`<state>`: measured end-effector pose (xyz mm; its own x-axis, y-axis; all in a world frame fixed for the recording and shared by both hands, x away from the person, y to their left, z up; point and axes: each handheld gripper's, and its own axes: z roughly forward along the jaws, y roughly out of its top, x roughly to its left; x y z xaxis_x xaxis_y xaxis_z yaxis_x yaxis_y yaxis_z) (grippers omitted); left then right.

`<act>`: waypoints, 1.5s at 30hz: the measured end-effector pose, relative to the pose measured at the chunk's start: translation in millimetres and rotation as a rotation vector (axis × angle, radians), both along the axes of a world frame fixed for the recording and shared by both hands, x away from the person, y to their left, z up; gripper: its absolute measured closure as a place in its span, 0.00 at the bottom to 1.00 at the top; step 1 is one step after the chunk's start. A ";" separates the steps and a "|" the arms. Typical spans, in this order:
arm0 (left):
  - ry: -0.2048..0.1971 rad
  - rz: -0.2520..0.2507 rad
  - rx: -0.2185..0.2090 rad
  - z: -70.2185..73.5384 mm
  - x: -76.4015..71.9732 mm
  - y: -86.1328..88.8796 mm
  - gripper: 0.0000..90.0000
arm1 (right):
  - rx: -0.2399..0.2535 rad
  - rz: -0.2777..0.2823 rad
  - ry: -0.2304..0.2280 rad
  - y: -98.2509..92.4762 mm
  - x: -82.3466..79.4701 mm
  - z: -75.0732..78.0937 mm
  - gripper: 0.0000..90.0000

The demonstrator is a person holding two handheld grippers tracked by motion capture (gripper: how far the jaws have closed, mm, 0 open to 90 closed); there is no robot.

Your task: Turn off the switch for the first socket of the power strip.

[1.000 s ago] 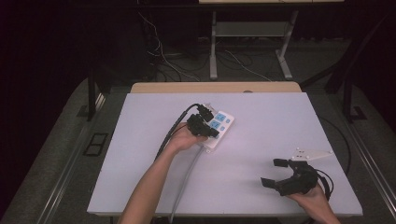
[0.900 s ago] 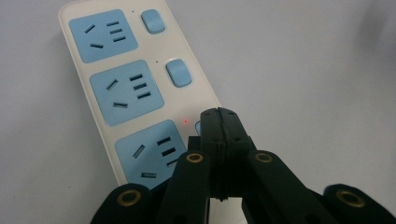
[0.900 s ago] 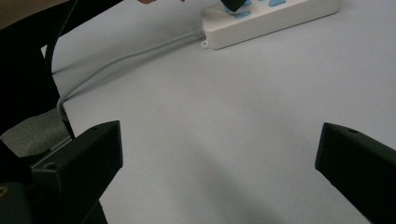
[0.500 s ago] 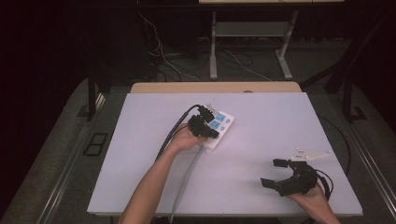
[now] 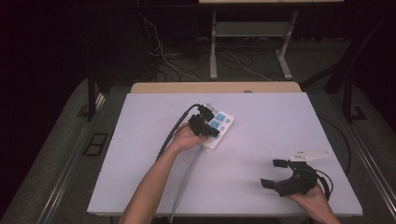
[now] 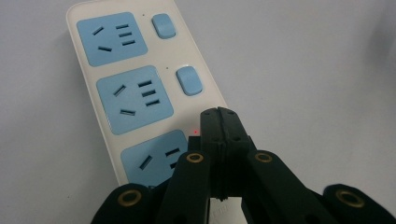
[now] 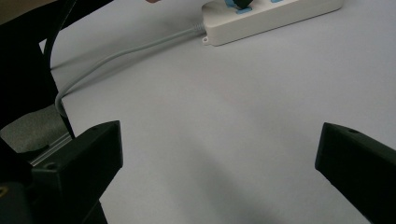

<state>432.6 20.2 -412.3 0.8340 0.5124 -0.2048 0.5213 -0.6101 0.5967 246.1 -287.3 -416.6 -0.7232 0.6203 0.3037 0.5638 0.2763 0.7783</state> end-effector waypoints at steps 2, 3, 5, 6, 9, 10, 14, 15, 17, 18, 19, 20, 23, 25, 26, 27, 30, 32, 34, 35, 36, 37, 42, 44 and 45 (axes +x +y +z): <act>0.005 -0.001 0.004 0.3 0.7 0.0 1.00 | -0.001 0.001 -0.001 -0.1 -0.1 -0.1 0.01; 0.002 -0.002 0.012 0.8 0.4 -1.0 1.00 | 0.000 -0.001 0.000 -0.1 -0.3 0.0 0.01; 0.005 -0.001 0.020 1.4 0.5 -1.9 1.00 | 0.001 0.000 -0.001 -0.4 -0.3 0.1 0.01; 0.007 0.003 0.019 1.4 0.4 -1.9 1.00 | 0.000 0.000 -0.002 -0.4 -0.3 0.1 0.01; 0.003 0.009 0.025 0.9 -0.6 -2.7 1.00 | -0.002 0.001 -0.004 0.0 -0.7 0.4 0.01; -0.006 0.004 0.032 0.9 -1.2 -3.4 1.00 | -0.003 0.001 -0.003 -0.1 -1.0 0.6 0.01; -0.007 0.012 0.033 1.0 -1.8 -4.3 1.00 | -0.001 -0.001 -0.006 -0.8 -1.1 0.9 0.01; -0.006 0.011 0.032 0.9 -1.4 -3.9 1.00 | -0.002 -0.001 -0.006 -1.1 -1.0 0.9 0.01; -0.001 0.015 0.027 0.7 -1.3 -3.4 1.00 | -0.003 -0.001 -0.007 -1.4 -0.9 0.9 0.01; -0.001 0.014 0.027 0.7 -1.3 -3.4 1.00 | -0.004 -0.002 -0.007 -1.5 -0.8 0.8 0.01; -0.001 0.014 0.028 0.8 -1.3 -3.5 1.00 | -0.004 -0.002 -0.006 -1.5 -0.6 0.7 0.01; -0.003 0.013 0.029 0.9 -1.3 -3.6 1.00 | -0.004 -0.002 -0.006 -1.5 -0.5 0.6 0.01; -0.005 0.013 0.033 1.2 -1.4 -4.0 1.00 | -0.005 -0.002 -0.006 -1.6 -0.2 0.4 0.01; -0.008 0.015 0.037 1.6 -2.0 -4.6 1.00 | -0.004 -0.003 -0.006 -1.8 -0.2 0.4 0.01; -0.009 0.015 0.038 1.6 -2.1 -4.8 1.00 | -0.003 -0.004 -0.007 -1.9 -0.2 0.5 0.01; -0.013 0.016 0.041 1.8 -2.6 -5.1 1.00 | -0.003 -0.004 -0.007 -2.0 -0.1 0.5 0.01; -0.023 0.015 0.052 2.4 -3.9 -6.5 1.00 | -0.002 -0.005 -0.006 -2.0 -0.2 0.6 0.01; -0.029 0.015 0.060 2.9 -4.6 -7.7 1.00 | -0.002 -0.004 -0.007 -2.0 -0.1 0.5 0.01; -0.034 0.015 0.066 3.7 -4.9 -8.7 1.00 | -0.001 -0.005 -0.007 -2.1 0.0 0.6 0.01; -0.041 0.025 0.048 6.0 -5.1 -8.0 1.00 | -0.001 -0.006 -0.006 -2.1 0.1 0.6 0.01; -0.048 0.039 0.057 8.2 -4.7 -8.7 1.00 | 0.000 -0.007 -0.006 -2.3 0.1 0.7 0.01; -0.058 0.035 0.072 8.7 -4.8 -9.7 1.00 | 0.001 -0.008 -0.007 -2.4 0.2 0.7 0.01; -0.058 0.023 0.043 13.3 -5.6 -9.3 0.99 | 0.003 -0.012 -0.009 -3.1 0.0 0.9 0.01; -0.057 0.024 0.036 15.2 -5.8 -8.2 0.99 | 0.003 -0.014 -0.008 -3.6 0.4 0.8 0.01; -0.061 0.023 0.037 16.8 -5.7 -6.9 0.99 | 0.003 -0.014 -0.008 -3.8 0.7 0.6 0.01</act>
<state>426.9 13.4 -395.5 0.8320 0.5381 -0.1350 0.4993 -0.6201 0.6051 246.8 -291.1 -416.0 -0.7166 0.6296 0.3001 0.5615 0.2656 0.7837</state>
